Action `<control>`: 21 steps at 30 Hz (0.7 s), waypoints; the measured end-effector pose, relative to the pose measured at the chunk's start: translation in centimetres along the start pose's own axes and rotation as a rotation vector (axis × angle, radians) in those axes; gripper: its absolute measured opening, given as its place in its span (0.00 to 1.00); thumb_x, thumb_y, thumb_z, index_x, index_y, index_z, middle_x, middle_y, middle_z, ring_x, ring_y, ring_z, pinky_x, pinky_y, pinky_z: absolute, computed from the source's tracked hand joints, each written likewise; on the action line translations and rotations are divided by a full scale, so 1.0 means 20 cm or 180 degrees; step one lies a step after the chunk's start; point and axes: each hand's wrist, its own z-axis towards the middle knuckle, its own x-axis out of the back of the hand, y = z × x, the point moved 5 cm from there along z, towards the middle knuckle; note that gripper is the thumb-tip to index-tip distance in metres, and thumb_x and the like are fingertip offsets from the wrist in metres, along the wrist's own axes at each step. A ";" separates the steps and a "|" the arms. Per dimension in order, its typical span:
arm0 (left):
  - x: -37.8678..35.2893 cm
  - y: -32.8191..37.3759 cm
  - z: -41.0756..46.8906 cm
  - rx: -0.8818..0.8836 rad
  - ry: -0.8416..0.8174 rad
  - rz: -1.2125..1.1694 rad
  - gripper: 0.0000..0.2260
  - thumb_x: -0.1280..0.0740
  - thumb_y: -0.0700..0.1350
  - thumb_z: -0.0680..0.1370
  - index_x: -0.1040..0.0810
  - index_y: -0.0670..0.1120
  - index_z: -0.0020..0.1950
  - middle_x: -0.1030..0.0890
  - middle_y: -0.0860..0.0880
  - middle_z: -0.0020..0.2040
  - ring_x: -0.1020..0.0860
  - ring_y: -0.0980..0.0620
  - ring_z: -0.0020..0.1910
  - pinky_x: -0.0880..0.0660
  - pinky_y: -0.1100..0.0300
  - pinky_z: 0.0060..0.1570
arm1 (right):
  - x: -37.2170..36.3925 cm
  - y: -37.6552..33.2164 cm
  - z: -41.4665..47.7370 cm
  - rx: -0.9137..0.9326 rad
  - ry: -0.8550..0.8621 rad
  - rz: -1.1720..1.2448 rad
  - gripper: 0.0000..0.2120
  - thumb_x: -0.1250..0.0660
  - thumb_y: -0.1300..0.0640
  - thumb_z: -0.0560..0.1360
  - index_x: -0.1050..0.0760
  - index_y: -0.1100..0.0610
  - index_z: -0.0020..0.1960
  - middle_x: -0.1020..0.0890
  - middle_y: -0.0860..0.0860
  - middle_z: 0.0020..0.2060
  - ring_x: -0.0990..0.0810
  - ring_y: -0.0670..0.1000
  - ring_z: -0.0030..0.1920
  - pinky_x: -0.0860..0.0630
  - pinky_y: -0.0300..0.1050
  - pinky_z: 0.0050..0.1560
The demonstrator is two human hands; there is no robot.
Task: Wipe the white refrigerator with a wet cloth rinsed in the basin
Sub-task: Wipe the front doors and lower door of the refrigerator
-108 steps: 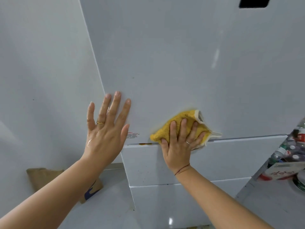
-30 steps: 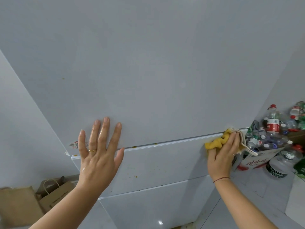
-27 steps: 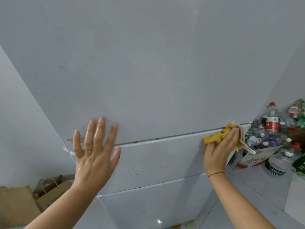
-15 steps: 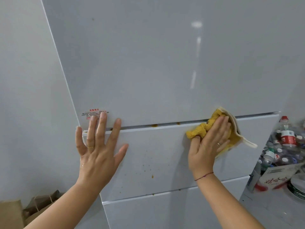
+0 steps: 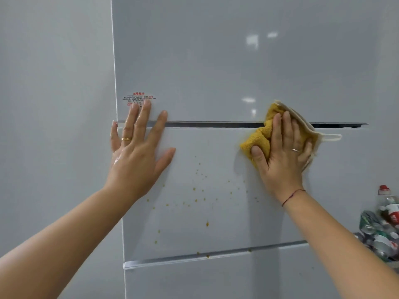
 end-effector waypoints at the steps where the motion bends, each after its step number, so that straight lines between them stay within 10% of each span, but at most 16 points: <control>1: 0.00 0.00 0.00 0.0022 0.0006 -0.0018 0.30 0.49 0.62 0.78 0.46 0.53 0.78 0.53 0.49 0.80 0.58 0.49 0.78 0.55 0.39 0.74 | -0.01 -0.01 0.00 -0.0027 0.0014 -0.0011 0.39 0.62 0.28 0.73 0.58 0.47 0.78 0.54 0.47 0.78 0.56 0.49 0.77 0.58 0.65 0.70; 21: 0.01 -0.06 -0.26 0.0535 -0.0036 -0.0417 0.33 0.42 0.60 0.79 0.54 0.54 0.79 0.59 0.52 0.79 0.55 0.50 0.78 0.56 0.47 0.75 | -0.12 -0.48 -0.18 0.0322 -0.0111 0.0087 0.37 0.54 0.33 0.76 0.57 0.51 0.78 0.52 0.49 0.78 0.56 0.54 0.77 0.58 0.67 0.72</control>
